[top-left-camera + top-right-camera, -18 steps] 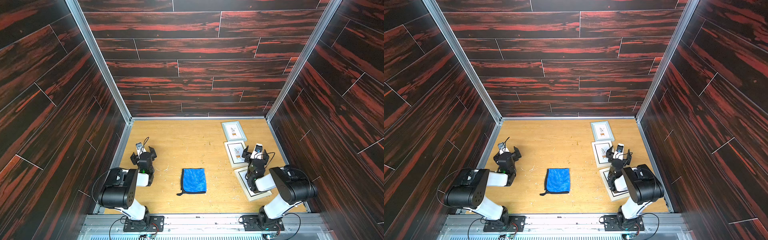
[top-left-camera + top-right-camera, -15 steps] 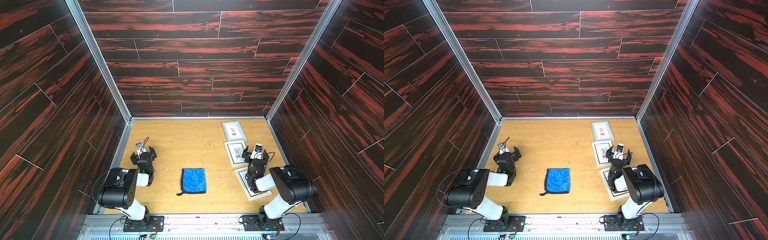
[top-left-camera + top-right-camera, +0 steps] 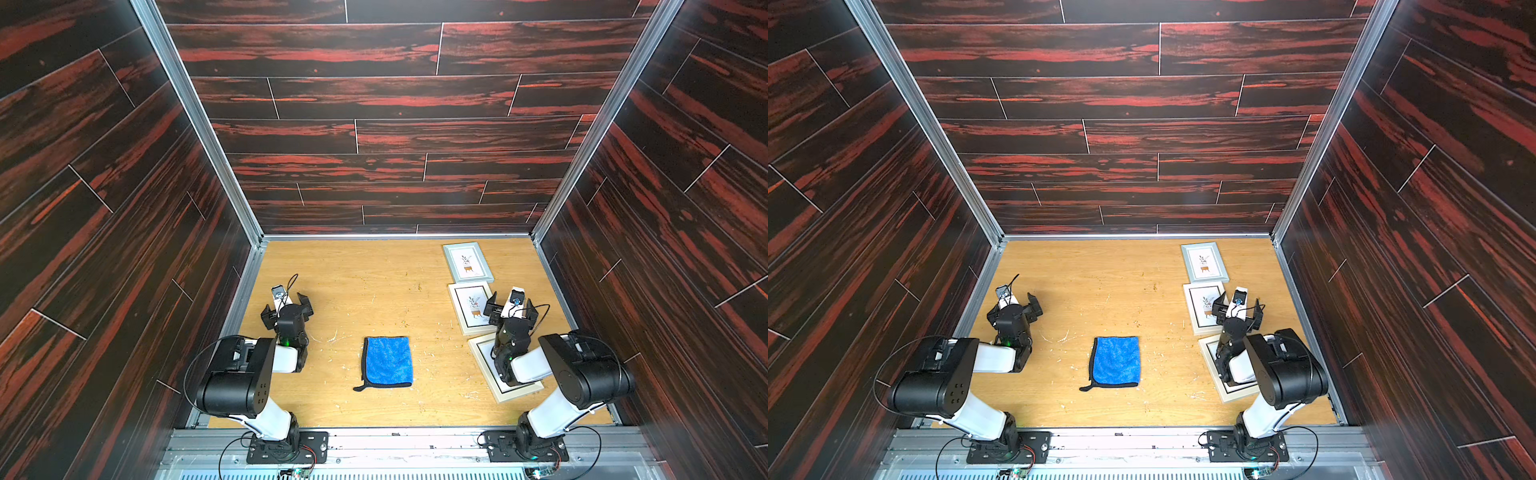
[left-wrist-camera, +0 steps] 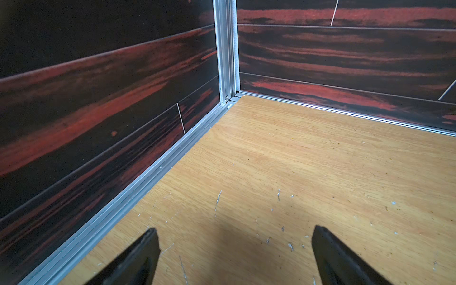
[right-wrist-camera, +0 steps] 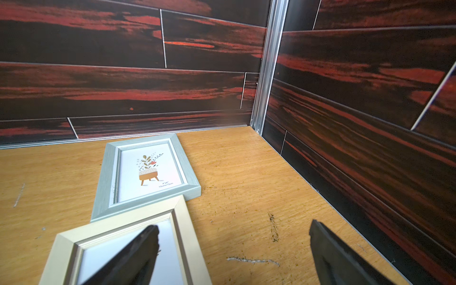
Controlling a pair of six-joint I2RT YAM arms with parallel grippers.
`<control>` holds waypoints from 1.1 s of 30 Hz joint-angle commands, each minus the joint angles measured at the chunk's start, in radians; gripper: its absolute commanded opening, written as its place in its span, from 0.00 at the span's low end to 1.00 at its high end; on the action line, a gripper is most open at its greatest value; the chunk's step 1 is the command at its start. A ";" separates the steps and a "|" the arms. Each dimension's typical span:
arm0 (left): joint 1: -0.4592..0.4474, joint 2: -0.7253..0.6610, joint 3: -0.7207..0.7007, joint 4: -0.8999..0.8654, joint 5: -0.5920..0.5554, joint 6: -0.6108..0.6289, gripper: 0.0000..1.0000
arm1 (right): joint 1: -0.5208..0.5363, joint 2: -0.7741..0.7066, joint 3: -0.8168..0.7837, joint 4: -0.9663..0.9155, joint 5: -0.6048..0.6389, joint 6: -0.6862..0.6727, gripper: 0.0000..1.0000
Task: Wipe the picture frame with a cloth
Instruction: Pick up the cleaning item at the center of the board.
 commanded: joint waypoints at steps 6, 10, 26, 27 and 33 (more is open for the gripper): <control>-0.006 -0.055 -0.070 0.095 0.069 0.044 1.00 | -0.001 -0.011 -0.045 0.098 0.003 0.002 0.98; -0.052 -0.208 -0.085 0.010 0.042 0.109 1.00 | 0.042 -0.053 -0.098 0.196 0.007 -0.076 0.98; -0.150 -0.660 0.287 -1.160 0.050 -0.501 1.00 | 0.390 -0.452 0.484 -1.109 -0.084 0.112 0.98; -0.149 -0.672 0.274 -1.162 0.073 -0.516 1.00 | 0.388 -0.449 0.532 -1.187 -0.111 0.143 0.98; -0.141 -0.750 0.212 -1.211 0.088 -0.571 1.00 | 0.269 -0.424 0.664 -1.495 -0.178 0.396 0.98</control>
